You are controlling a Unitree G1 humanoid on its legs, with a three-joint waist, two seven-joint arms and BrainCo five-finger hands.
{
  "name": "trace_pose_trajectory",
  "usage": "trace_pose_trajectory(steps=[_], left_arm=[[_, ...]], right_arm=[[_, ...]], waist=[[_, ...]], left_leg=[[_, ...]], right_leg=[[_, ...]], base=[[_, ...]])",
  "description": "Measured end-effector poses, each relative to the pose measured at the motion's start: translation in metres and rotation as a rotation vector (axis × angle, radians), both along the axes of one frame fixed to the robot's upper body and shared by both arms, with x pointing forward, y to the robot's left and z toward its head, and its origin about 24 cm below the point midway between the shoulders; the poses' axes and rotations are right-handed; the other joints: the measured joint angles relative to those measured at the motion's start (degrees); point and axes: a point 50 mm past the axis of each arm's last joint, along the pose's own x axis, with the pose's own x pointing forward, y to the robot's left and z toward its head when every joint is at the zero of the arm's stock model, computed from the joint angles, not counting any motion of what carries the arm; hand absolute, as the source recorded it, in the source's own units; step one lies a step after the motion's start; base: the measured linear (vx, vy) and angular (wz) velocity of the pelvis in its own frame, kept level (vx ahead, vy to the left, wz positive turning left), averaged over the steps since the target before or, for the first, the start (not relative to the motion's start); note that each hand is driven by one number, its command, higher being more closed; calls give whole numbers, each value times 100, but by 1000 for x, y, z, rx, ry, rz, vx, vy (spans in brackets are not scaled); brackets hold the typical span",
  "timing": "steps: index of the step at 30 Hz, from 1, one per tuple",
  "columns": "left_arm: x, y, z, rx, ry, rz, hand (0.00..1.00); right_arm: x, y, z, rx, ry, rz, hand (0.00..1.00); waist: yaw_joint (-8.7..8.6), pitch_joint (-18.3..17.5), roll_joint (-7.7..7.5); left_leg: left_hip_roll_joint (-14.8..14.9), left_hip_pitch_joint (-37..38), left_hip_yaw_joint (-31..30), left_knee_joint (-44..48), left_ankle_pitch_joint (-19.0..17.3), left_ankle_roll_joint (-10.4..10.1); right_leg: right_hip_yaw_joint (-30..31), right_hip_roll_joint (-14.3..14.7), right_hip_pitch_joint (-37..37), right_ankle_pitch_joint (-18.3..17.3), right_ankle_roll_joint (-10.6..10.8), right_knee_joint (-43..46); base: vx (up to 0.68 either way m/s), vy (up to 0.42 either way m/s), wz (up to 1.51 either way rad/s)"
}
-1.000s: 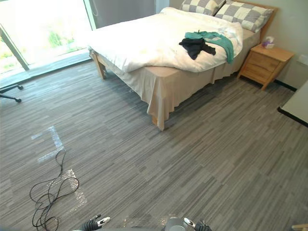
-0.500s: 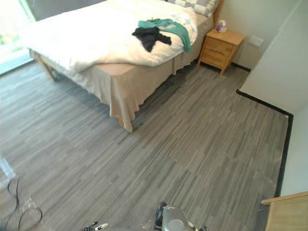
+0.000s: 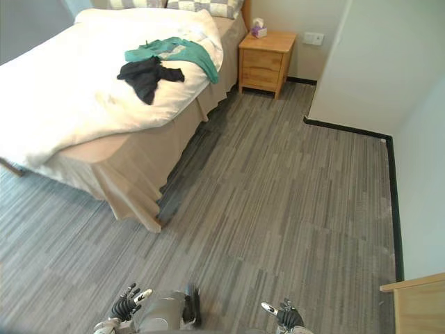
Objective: Tidy the bed and pick cloth on bed and put in laundry
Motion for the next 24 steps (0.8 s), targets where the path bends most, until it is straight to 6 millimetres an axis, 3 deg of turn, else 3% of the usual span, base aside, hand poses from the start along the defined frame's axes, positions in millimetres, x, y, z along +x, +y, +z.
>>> trace_pose_trajectory(steps=[1, 2, 5, 6, 7, 8, 10, 13, 16, 18, 19, 20, 21, 24], left_arm=[[-1, 4, 0, 7, 5, 9, 0], [-1, 10, 1, 25, 5, 6, 0], [-4, 10, -1, 18, 31, 19, 0], [-4, 10, -2, 19, 45, 6, 0], [-4, 9, -2, 19, 51, -2, 0], [-4, 9, -3, 20, 60, -20, 0], [-5, 7, -3, 25, 70, -63, 0], [-3, 7, -3, 13, 63, -55, 0], [10, -3, -1, -28, 26, -33, 0], [12, -12, -2, -62, 17, -33, 0], [12, -13, -2, -71, 13, -31, 0], [14, -13, -1, -77, -6, -18, 0], [14, -8, 0, -67, -16, -5, 0], [7, -24, -2, -111, -26, 38, 0]], right_arm=[[-2, 4, -1, 4, 3, 10, 0], [-7, 11, -3, 17, 13, 10, 0], [-13, 10, -4, -10, 39, 29, 0], [-17, 6, -6, -22, 70, 11, 0], [-19, 3, -7, -30, 89, -9, 0], [-20, 2, -7, -33, 97, -22, 0], [-21, 1, -7, -46, 103, -6, 0], [-16, 2, -6, -45, 82, -4, 0], [-11, 1, -5, -44, 62, -7, 0], [-10, 4, -5, -39, 61, -5, 0], [-11, 7, -6, -33, 60, -1, 0], [-10, 11, -6, -32, 56, 29, 0], [-7, 13, -5, -33, 48, 52, 0], [4, -3, 0, -85, 33, 126, 0]], waist=[[-28, -58, -76], [-46, -154, -269], [-52, -349, -349], [-58, -347, -369], [-55, -354, -384], [-61, -356, -390], [-88, -350, -342], [-166, -360, -346], [-198, -351, -352], [-222, -337, -343], [-226, -337, -351], [-197, -325, -450], [-208, -318, -563], [-188, -282, -142]], left_leg=[[-30, 7, 183, 127, 63, 112], [-178, 21, 512, 259, -275, 190], [-675, 224, 389, 143, -554, 464], [-864, 521, 223, 58, -733, 524], [-975, 777, 27, 26, -873, 507], [-1083, 1120, -231, 25, -1071, 495], [-1196, 1777, -738, -212, -1172, 433], [-1205, 2280, -1380, -480, -1221, 344], [-1085, 2565, -2268, -552, -1372, 85], [-893, 2735, -2964, -533, -1547, -157], [-854, 2756, -3098, -477, -1634, -161], [-838, 2764, -3195, -255, -1855, -250], [-790, 2803, -3168, -22, -2108, -367], [-243, 2919, -2779, 123, -2052, -665]], right_leg=[[-85, -83, 96, -23, 37, 7], [-356, -349, 77, 41, 135, 117], [-626, -755, -331, 280, 335, 1279], [-638, -956, -627, 551, 626, 2481], [-560, -1093, -1007, 982, 673, 3580], [-516, -1224, -1468, 1032, 723, 4849], [-621, -1367, -2054, 807, 789, 5882], [-752, -1405, -2663, 432, 768, 5644], [-647, -1262, -3135, 285, 677, 3789], [-61, -961, -3120, 657, 644, 1988], [43, -915, -3105, 824, 646, 1685], [286, -892, -3092, 1178, 667, 1290], [353, -916, -3025, 1495, 549, 1403], [-117, -603, -2754, 1111, 265, 1578]], base=[[663, 312, 9], [683, 312, 40], [540, 295, 54], [586, 342, 90], [701, 363, 108], [661, 274, 116], [595, 144, 120], [416, -6, 122], [398, -144, 153], [366, -277, 160], [362, -359, 143], [348, -408, 129], [383, -472, 113], [303, -370, 60]])
